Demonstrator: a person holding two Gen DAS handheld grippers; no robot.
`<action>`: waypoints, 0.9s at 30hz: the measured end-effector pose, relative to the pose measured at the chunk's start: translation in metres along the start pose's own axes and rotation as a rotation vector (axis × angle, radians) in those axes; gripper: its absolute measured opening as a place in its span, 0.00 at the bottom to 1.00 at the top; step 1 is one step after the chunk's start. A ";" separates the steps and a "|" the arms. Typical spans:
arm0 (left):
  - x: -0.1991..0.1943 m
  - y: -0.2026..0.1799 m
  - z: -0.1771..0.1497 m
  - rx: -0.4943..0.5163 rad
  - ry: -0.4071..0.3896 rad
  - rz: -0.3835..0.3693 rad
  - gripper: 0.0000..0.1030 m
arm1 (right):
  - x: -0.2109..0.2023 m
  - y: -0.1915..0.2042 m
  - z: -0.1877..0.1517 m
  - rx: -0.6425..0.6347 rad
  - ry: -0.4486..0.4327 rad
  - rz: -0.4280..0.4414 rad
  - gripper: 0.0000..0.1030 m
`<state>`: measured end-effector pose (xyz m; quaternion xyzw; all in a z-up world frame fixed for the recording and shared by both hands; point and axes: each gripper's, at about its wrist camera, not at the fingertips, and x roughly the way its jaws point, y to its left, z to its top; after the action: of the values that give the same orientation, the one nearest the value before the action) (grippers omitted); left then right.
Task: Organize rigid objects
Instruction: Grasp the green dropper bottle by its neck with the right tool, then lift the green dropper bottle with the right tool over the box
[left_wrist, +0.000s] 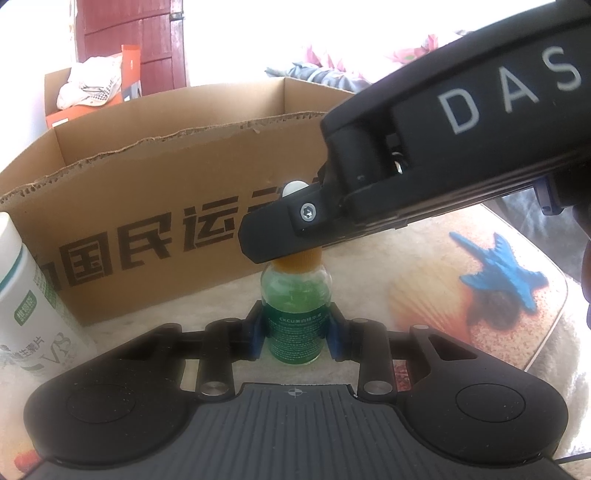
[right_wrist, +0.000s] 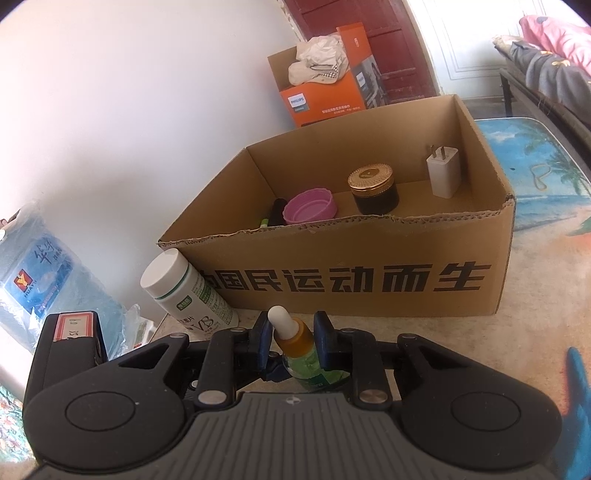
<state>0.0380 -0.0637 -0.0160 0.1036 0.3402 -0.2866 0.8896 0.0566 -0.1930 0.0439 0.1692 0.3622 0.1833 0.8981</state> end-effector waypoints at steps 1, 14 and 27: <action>-0.001 0.000 0.000 0.001 -0.001 0.002 0.30 | -0.001 0.000 0.000 -0.001 -0.002 0.001 0.25; -0.011 -0.006 0.000 0.008 -0.023 0.028 0.30 | -0.015 0.005 0.000 -0.009 -0.028 0.010 0.25; -0.024 -0.016 0.003 0.035 -0.064 0.058 0.30 | -0.026 0.012 0.003 -0.032 -0.042 0.018 0.26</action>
<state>0.0162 -0.0672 0.0026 0.1196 0.3035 -0.2696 0.9060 0.0385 -0.1942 0.0663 0.1620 0.3388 0.1933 0.9064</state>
